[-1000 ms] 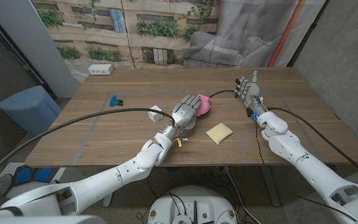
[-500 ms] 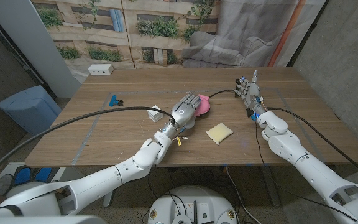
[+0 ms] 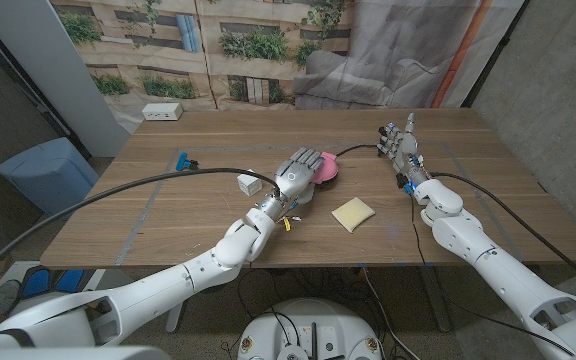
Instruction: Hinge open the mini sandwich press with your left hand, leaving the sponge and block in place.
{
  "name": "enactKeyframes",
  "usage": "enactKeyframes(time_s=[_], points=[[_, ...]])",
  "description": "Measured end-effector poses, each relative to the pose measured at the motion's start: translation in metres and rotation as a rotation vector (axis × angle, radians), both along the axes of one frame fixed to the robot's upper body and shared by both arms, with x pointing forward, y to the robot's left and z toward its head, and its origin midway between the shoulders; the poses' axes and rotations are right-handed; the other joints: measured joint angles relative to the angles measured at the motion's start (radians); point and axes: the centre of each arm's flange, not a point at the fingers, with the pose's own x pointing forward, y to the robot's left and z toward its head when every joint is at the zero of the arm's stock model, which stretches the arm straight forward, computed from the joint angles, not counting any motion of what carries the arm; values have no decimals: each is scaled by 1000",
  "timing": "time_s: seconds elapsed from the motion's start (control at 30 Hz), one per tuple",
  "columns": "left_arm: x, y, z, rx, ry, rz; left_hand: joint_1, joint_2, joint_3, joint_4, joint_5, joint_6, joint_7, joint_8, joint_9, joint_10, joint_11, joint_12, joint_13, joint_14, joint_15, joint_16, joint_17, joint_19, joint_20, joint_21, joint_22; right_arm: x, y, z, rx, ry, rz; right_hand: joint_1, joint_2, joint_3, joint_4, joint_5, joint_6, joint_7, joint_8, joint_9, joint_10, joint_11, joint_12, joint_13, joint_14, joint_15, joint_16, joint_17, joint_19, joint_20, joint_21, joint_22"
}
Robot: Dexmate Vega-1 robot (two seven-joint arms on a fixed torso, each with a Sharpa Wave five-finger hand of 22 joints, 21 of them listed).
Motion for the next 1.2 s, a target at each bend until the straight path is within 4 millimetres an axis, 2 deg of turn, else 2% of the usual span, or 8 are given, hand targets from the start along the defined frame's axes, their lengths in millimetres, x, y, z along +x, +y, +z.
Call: enactKeyframes(time_s=[0.8, 1.2], points=[[-3, 4, 17, 4, -38, -28, 13, 5, -16, -1, 0, 14, -14, -8, 0, 3, 3, 0, 0, 3, 3, -5, 0, 0, 0, 0, 0, 0, 0, 0, 0, 1, 0, 0, 0, 0, 0, 0, 0, 0, 0, 0, 0, 0, 0, 0, 0, 0, 0, 0, 0, 0, 0, 0], [0, 2, 28, 11, -63, -41, 17, 9, -22, 0, 0, 23, -12, -8, 0, 8, -3, 0, 0, 3, 4, -5, 0, 0, 0, 0, 0, 0, 0, 0, 0, 1, 0, 0, 0, 0, 0, 0, 0, 0, 0, 0, 0, 0, 0, 0, 0, 0, 0, 0, 0, 0, 0, 0]])
